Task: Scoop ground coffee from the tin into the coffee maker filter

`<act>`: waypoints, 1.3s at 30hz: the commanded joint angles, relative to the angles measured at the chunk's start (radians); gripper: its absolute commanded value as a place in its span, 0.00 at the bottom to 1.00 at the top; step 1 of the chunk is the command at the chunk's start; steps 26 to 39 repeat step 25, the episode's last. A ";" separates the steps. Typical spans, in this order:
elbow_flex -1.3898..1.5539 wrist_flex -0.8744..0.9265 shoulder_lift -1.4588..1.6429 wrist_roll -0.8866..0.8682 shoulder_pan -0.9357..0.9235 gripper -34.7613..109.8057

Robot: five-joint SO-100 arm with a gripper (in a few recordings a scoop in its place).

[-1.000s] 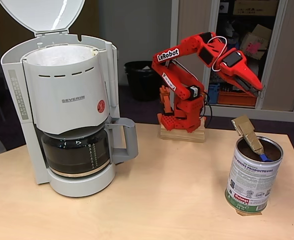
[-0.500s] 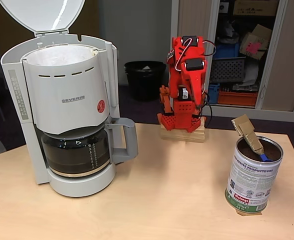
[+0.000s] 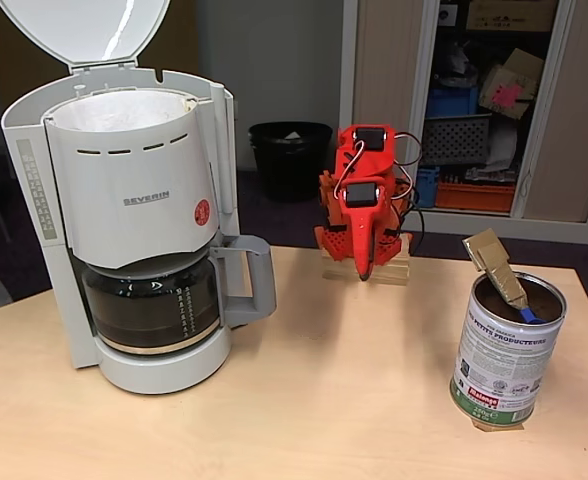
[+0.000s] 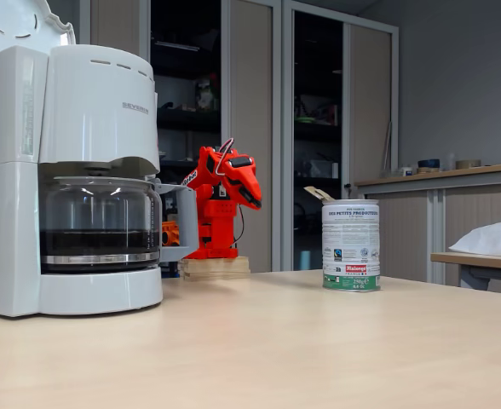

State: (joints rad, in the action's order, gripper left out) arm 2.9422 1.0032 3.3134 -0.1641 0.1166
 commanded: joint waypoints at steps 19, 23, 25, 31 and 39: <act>0.199 0.210 0.009 0.175 -0.020 0.24; 0.199 0.210 0.009 0.175 -0.020 0.24; 0.199 0.210 0.009 0.175 -0.020 0.26; 0.199 0.210 0.009 0.175 -0.020 0.26; 0.199 0.210 0.009 0.175 -0.020 0.26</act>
